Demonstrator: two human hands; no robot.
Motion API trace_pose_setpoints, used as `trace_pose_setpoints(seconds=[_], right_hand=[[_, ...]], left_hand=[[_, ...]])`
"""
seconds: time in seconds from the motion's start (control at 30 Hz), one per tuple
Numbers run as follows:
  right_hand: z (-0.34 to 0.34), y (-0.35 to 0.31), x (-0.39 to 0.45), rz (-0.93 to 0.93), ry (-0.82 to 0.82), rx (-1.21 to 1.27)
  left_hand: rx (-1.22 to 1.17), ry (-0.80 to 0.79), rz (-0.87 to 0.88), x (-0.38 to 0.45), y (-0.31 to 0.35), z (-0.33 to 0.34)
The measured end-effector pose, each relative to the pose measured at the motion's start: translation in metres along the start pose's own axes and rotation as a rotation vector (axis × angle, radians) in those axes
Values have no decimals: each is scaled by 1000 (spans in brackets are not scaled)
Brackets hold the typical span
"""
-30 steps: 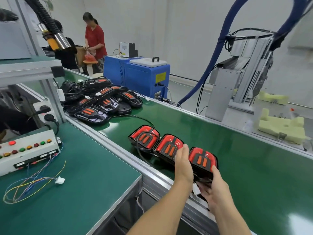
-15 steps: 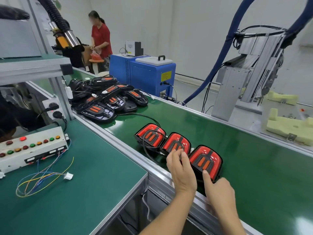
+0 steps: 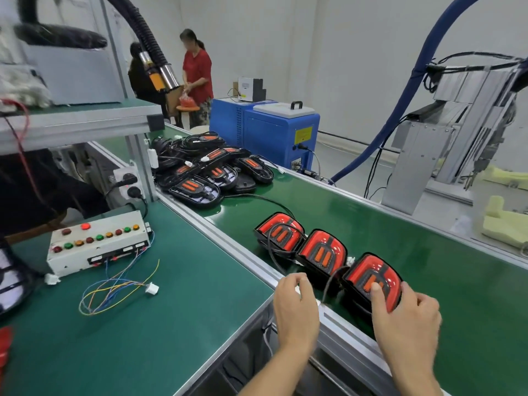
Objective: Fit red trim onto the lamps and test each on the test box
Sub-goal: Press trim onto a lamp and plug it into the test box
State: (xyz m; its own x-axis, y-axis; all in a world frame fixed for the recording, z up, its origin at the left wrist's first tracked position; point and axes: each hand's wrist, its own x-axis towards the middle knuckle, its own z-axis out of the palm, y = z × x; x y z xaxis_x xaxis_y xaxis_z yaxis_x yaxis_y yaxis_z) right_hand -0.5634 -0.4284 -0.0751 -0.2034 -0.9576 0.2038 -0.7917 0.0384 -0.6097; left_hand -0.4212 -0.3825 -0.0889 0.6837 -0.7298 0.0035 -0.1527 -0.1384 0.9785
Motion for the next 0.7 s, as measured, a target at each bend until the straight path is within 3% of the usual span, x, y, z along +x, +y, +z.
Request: trace_pose_setpoints(seconds=[0.07, 0.13, 0.3, 0.47, 0.7], right_hand=[[5, -28, -13, -154, 82, 136], [16, -62, -29, -307, 34, 255], [68, -153, -97, -520, -353, 491], [115, -204, -181, -692, -769, 477], [145, -211, -238, -752, -948, 462]], left_hand=[[-27, 40, 42, 10, 8, -20], [-83, 94, 63, 22, 16, -49], [-109, 253, 38, 48, 27, -166], [10, 371, -18, 14, 3, -292], [158, 593, -117, -61, -38, -421]])
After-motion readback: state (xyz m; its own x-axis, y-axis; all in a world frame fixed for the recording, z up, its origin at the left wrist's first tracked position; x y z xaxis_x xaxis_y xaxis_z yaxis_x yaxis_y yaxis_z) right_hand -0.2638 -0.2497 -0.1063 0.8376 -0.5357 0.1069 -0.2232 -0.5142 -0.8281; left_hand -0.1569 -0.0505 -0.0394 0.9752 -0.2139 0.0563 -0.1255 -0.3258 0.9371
